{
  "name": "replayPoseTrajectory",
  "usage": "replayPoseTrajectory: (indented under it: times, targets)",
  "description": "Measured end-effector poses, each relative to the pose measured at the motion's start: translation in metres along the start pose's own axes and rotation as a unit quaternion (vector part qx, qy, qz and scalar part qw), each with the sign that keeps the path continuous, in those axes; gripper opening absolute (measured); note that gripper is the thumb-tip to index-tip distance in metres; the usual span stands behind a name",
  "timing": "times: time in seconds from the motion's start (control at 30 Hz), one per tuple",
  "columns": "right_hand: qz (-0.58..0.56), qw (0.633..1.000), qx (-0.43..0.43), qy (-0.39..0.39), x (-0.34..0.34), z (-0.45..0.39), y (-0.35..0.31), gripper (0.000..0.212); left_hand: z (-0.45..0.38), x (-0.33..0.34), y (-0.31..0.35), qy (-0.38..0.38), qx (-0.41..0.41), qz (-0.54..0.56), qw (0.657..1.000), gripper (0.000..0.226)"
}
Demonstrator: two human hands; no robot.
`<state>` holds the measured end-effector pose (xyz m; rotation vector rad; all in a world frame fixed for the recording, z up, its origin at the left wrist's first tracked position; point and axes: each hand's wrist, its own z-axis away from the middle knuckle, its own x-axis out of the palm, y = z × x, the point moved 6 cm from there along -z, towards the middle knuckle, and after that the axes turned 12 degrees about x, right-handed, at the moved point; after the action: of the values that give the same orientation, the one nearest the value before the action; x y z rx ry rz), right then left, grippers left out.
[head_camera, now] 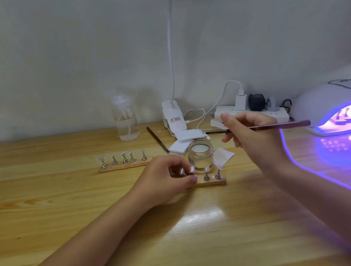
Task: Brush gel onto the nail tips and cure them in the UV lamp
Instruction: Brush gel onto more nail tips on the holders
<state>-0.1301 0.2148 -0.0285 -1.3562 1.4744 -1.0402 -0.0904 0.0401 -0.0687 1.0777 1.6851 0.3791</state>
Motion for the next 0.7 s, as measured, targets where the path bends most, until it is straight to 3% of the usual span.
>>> replayPoseTrajectory:
  times: [0.23,0.47,0.7]
  targets:
    - [0.118,0.993,0.001,-0.026,0.009,-0.023,-0.008,0.04,0.001,0.001,0.004,0.013,0.018,0.013,1.0,0.016]
    - [0.289,0.955,-0.028,-0.055,0.034,-0.032,-0.013,0.049,0.002,0.001,0.011,0.025,0.056,0.003,0.998,0.028]
    - [0.362,0.927,-0.016,-0.097,0.052,-0.031,-0.006,0.047,0.004,-0.006,0.014,0.074,0.087,0.036,0.993,0.016]
